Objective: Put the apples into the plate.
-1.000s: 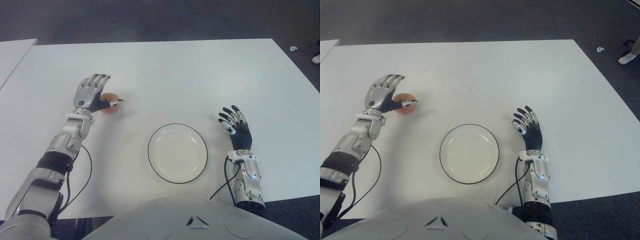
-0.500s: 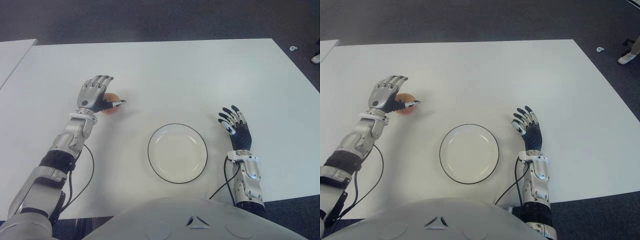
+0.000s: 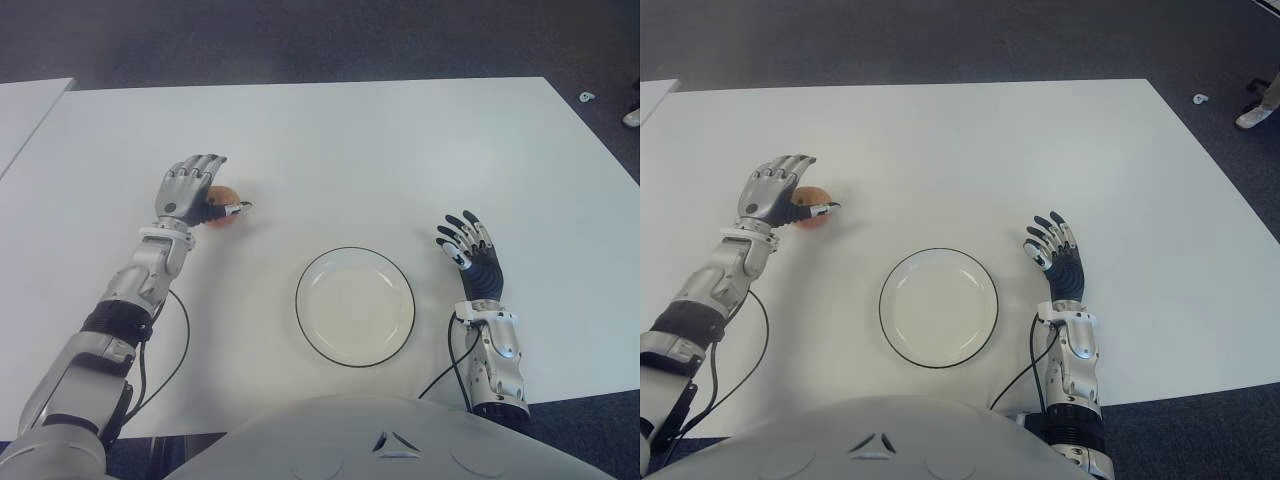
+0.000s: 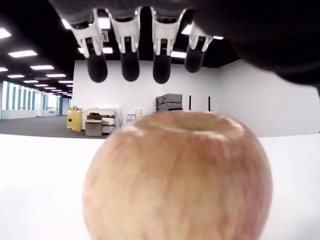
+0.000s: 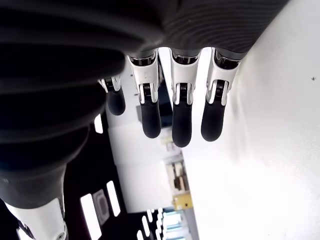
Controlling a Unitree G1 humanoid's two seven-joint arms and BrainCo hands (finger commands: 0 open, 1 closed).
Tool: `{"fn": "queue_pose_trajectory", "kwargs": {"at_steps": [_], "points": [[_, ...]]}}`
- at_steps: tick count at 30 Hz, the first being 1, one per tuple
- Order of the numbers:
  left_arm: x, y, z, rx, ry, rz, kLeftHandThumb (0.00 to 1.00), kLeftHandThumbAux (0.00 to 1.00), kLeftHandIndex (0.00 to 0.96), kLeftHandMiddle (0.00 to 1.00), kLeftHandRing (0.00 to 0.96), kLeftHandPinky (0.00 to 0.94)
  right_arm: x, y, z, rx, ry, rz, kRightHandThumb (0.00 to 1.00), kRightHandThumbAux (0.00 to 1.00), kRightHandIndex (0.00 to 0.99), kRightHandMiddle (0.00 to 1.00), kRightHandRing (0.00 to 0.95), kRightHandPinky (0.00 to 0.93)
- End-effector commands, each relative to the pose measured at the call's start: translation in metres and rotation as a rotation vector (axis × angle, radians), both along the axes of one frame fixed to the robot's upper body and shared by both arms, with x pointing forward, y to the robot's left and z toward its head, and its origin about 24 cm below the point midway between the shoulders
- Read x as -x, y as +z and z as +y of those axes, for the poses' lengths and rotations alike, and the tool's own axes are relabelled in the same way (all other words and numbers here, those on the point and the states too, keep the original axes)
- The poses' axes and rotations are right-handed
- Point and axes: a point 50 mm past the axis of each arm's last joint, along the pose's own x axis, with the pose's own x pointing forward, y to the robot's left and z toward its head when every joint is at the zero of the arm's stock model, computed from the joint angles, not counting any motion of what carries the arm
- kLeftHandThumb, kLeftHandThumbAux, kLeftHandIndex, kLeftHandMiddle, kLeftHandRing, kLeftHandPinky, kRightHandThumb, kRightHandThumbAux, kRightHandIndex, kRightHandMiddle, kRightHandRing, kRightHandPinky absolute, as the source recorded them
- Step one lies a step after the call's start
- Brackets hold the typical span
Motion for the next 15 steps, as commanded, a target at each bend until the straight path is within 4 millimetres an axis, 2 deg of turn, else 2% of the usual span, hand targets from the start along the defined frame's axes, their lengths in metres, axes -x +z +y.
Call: {"fn": "queue_pose_trajectory", "kwargs": {"at_steps": [1,7,15], "points": [[0.0,-0.008,-0.002,0.009,0.002,0.049,0.288,0.23,0.121,0.143,0.142,0.178,0.012,-0.017,-0.001,-0.028,-0.009,0.099,0.498,0.74,0.118,0.237,0.262,0.296],[0.003,-0.022,-0.001,0.04,0.023,0.098,0.297,0.231,0.112,0.144,0.143,0.177,0.012,-0.017,-0.003,-0.012,-0.003,0.092,0.474,0.728,0.118,0.22,0.243,0.27],[0.005,-0.03,0.0,0.052,0.03,0.112,0.312,0.237,0.109,0.144,0.144,0.176,0.012,-0.017,-0.006,0.001,-0.002,0.09,0.453,0.727,0.121,0.214,0.237,0.278]]}}
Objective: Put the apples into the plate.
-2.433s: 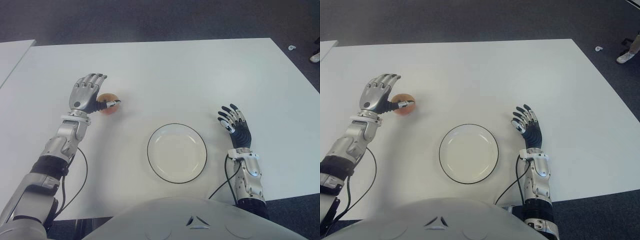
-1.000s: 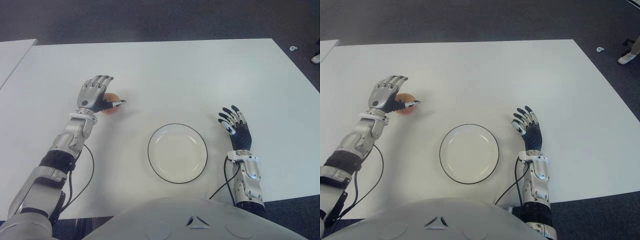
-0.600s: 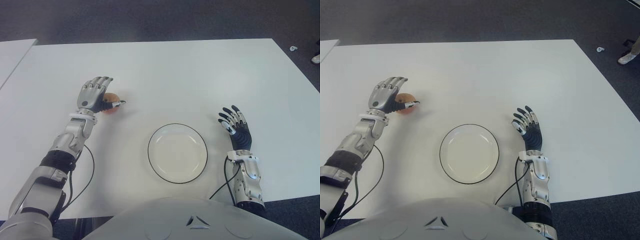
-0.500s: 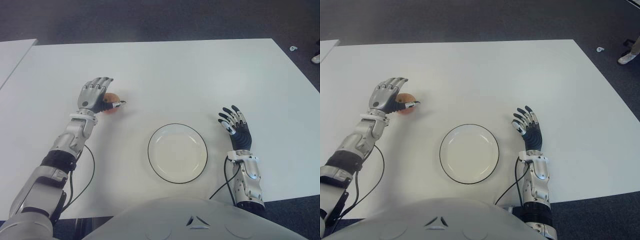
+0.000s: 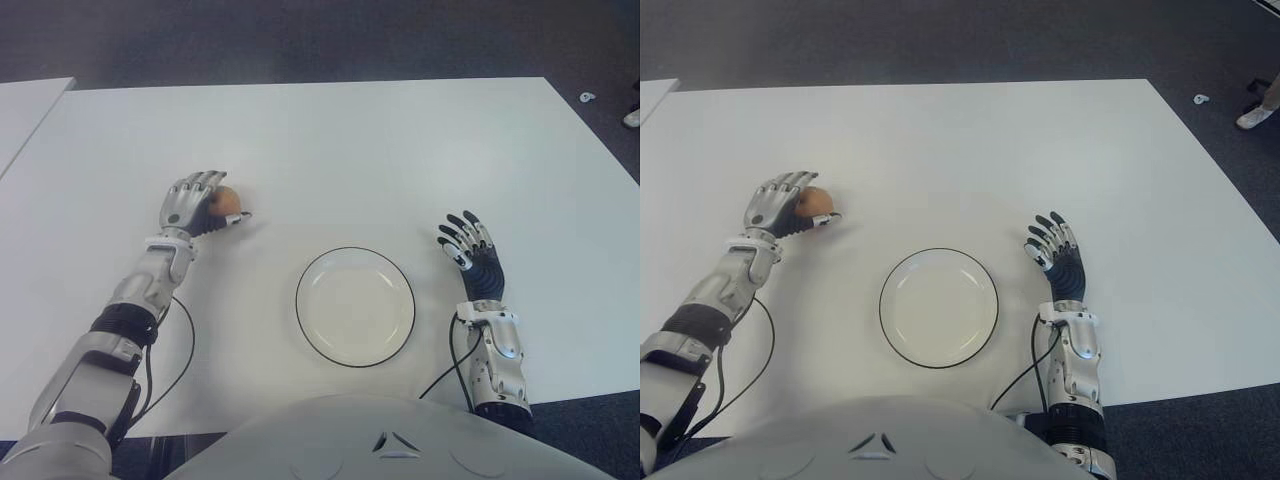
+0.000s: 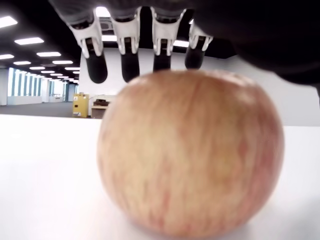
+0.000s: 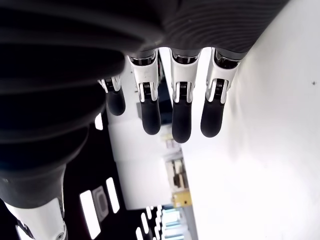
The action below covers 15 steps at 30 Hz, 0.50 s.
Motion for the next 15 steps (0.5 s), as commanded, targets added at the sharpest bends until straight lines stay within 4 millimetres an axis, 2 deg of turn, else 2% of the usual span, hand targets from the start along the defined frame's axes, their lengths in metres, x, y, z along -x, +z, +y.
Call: {"fn": "queue_pose_trajectory", "kwargs": {"at_steps": [1,15], "points": [[0.0,-0.006,-0.003,0.018,-0.001,0.016,0.312,0.237,0.11,0.145,0.145,0.178,0.011,-0.017,-0.002,-0.014,-0.012,0.094,0.453,0.727,0.122,0.215,0.237,0.282],[0.003,-0.017,-0.002,0.022,0.009,0.029,0.317,0.248,0.118,0.157,0.159,0.193,0.011,-0.014,-0.001,-0.004,-0.003,0.095,0.467,0.732,0.133,0.224,0.238,0.273]]}}
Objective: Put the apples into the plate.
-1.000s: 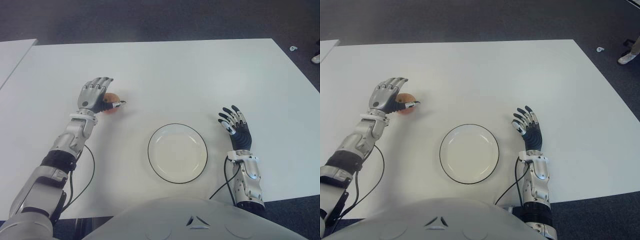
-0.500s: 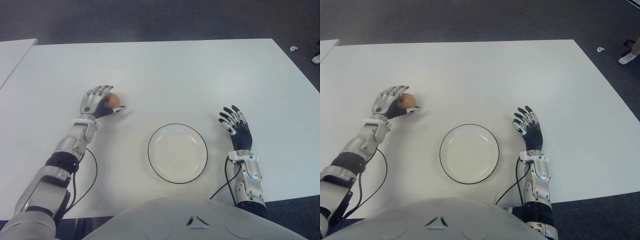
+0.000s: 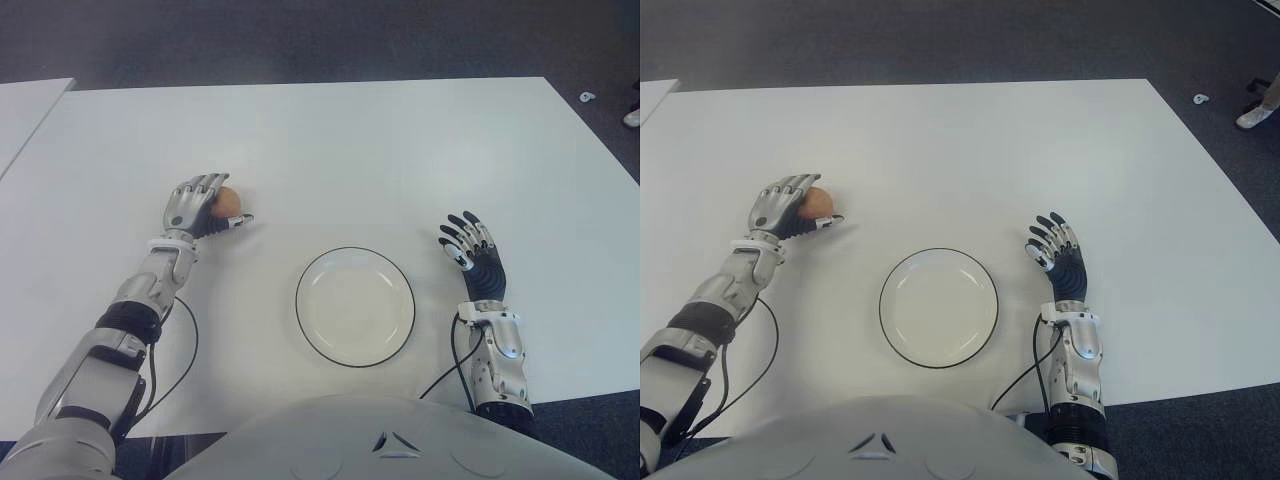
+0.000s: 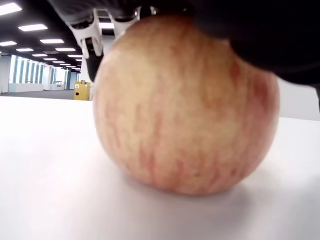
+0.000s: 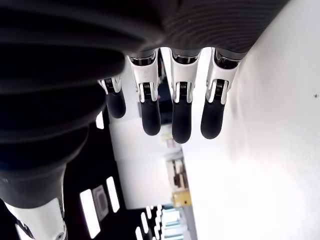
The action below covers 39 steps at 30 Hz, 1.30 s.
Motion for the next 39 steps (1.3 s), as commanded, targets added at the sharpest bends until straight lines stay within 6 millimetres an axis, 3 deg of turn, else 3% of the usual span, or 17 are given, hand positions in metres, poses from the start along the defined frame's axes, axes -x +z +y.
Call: {"fn": "queue_pose_trajectory", "kwargs": {"at_steps": [1,26,28,31,34,35,39], "points": [[0.004,-0.012,-0.001,0.008,0.011,0.043,0.317,0.248,0.119,0.158,0.16,0.194,0.011,-0.014,0.001,-0.014,-0.005,0.095,0.467,0.732,0.133,0.224,0.237,0.272],[0.004,-0.03,-0.001,0.031,0.029,0.087,0.32,0.258,0.139,0.177,0.175,0.214,0.014,-0.011,-0.004,-0.033,-0.048,0.074,0.519,0.716,0.12,0.228,0.247,0.283],[0.004,-0.03,-0.001,0.033,0.029,0.084,0.345,0.273,0.193,0.22,0.214,0.257,0.014,-0.01,-0.004,-0.034,-0.048,0.073,0.52,0.716,0.119,0.228,0.246,0.277],[0.004,-0.03,-0.001,0.027,0.026,0.081,0.431,0.331,0.359,0.447,0.434,0.448,0.014,-0.01,-0.004,-0.034,-0.046,0.072,0.513,0.717,0.116,0.226,0.243,0.269],[0.003,-0.03,0.0,0.0,0.023,0.073,0.523,0.421,0.487,0.568,0.546,0.565,0.014,-0.009,-0.003,-0.034,-0.045,0.07,0.502,0.714,0.114,0.223,0.239,0.263],[0.003,-0.03,0.0,-0.009,0.022,0.07,0.594,0.516,0.47,0.597,0.572,0.595,0.014,-0.009,-0.003,-0.034,-0.045,0.069,0.497,0.711,0.113,0.221,0.237,0.262],[0.003,-0.03,0.001,-0.052,0.02,0.048,0.691,0.643,0.449,0.662,0.641,0.67,0.015,-0.009,-0.004,-0.033,-0.047,0.067,0.486,0.707,0.111,0.218,0.233,0.258]]}}
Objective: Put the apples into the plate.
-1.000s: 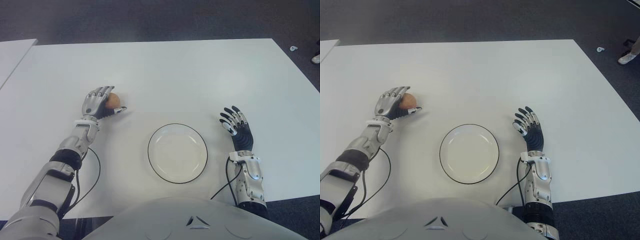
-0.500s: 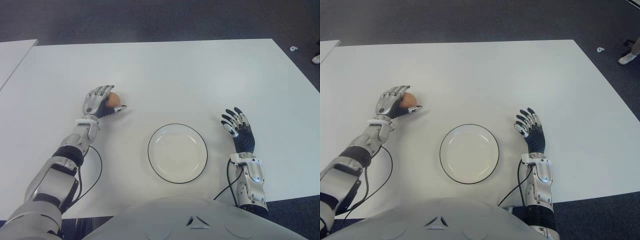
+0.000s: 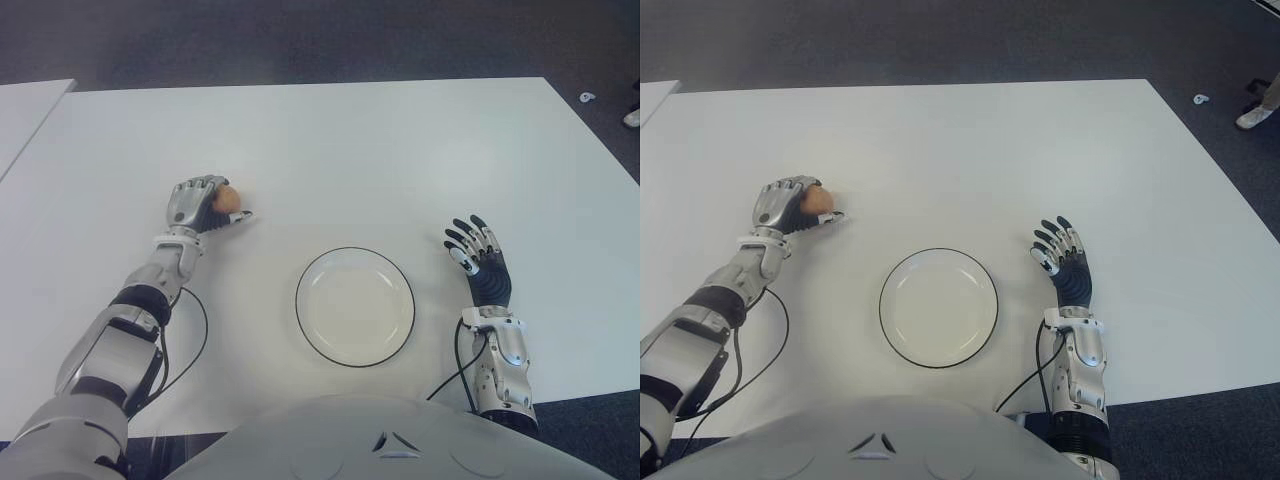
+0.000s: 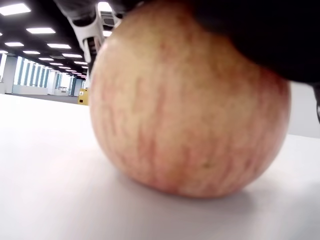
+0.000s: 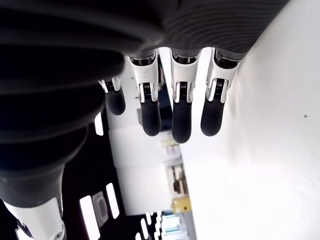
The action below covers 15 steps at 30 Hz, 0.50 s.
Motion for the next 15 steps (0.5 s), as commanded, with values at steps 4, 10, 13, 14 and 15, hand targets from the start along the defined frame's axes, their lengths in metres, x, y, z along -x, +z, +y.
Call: {"fn": "queue_pose_trajectory", "kwargs": {"at_steps": [4,10,13,14,15], "points": [[0.0133,-0.0187,0.0009,-0.097,-0.005,0.057,0.726,0.68,0.445,0.725,0.709,0.731,0.0096,-0.0108,-0.0005,-0.023,-0.019,0.067,0.477,0.705,0.11,0.216,0.229,0.251],[0.0141,-0.0191,0.0011,-0.102,-0.008,0.043,0.74,0.691,0.445,0.776,0.757,0.764,0.0099,-0.0104,-0.0002,-0.02,-0.016,0.065,0.464,0.707,0.11,0.216,0.228,0.255],[0.0158,-0.0192,0.0013,-0.078,-0.011,0.032,0.743,0.692,0.445,0.789,0.768,0.757,0.0102,-0.01,-0.0005,-0.018,-0.015,0.063,0.455,0.709,0.109,0.214,0.226,0.25],[0.0159,-0.0192,0.0014,-0.076,-0.011,0.03,0.743,0.692,0.445,0.793,0.771,0.753,0.0103,-0.0099,-0.0005,-0.018,-0.015,0.063,0.452,0.71,0.109,0.213,0.225,0.248],[0.0159,-0.0192,0.0014,-0.076,-0.012,0.03,0.744,0.692,0.445,0.794,0.772,0.752,0.0103,-0.0099,-0.0005,-0.018,-0.015,0.063,0.45,0.71,0.109,0.213,0.225,0.248]]}}
